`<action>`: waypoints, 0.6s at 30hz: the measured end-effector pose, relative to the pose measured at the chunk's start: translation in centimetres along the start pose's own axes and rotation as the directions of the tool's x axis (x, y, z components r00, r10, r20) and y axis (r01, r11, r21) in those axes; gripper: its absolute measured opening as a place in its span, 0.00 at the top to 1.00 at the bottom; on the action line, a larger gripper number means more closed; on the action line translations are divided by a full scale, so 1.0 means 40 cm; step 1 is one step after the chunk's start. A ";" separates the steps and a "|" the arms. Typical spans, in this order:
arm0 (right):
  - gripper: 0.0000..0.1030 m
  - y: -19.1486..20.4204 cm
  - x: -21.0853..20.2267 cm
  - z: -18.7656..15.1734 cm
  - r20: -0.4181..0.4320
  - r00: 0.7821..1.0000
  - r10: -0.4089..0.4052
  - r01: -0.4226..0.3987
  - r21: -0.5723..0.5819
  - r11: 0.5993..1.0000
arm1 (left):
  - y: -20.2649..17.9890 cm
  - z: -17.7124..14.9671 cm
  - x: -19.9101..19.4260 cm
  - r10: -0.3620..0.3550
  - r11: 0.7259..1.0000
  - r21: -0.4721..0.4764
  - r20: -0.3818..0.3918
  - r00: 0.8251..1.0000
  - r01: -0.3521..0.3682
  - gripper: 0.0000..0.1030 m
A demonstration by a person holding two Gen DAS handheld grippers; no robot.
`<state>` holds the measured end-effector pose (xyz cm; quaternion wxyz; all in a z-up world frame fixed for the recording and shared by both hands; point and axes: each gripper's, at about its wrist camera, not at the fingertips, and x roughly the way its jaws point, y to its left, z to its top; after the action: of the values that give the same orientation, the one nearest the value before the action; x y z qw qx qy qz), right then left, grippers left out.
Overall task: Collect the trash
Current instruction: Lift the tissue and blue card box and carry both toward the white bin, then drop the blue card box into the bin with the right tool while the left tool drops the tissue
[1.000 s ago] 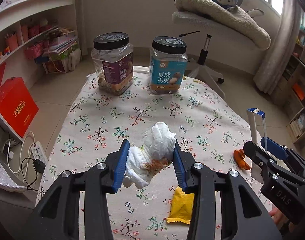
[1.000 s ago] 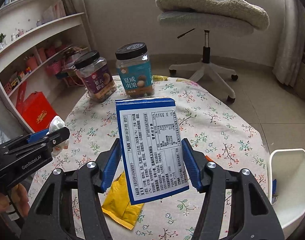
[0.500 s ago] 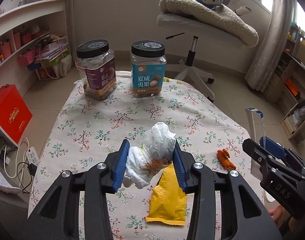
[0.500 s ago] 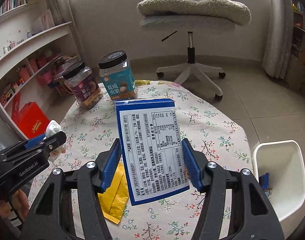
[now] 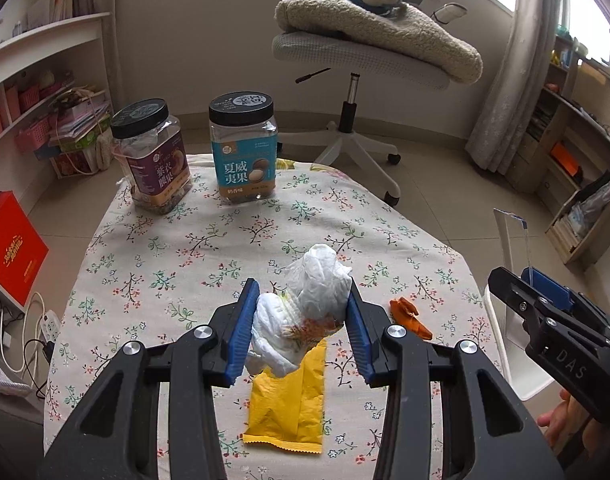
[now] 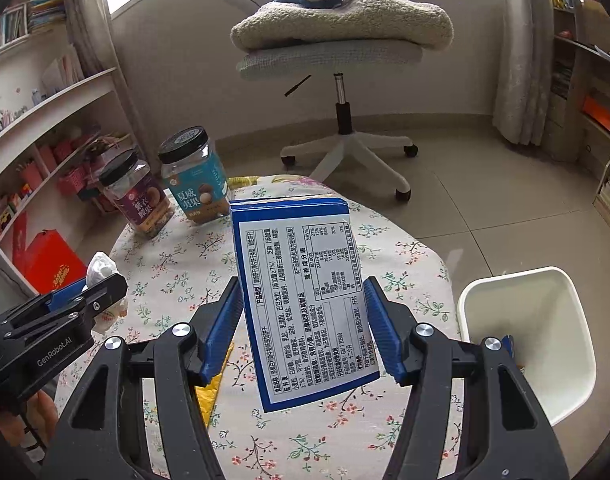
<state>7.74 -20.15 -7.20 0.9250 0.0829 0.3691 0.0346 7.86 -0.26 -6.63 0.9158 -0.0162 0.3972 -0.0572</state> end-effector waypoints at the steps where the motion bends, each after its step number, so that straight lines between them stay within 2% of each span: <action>1: 0.44 -0.011 -0.005 0.000 0.003 1.000 -0.006 0.006 0.007 1.000 | -0.008 0.000 0.001 -0.004 1.000 0.004 0.000 1.000 0.004 0.59; 18: 0.43 -0.240 -0.076 -0.014 0.009 0.989 -0.145 0.143 0.143 0.979 | -0.178 -0.010 0.012 -0.069 0.994 0.090 -0.010 0.998 0.069 0.59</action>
<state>5.18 -29.91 -7.25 0.9204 0.1221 0.3666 -0.0597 7.22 -7.37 -6.71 0.9118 0.0117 0.3964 -0.1068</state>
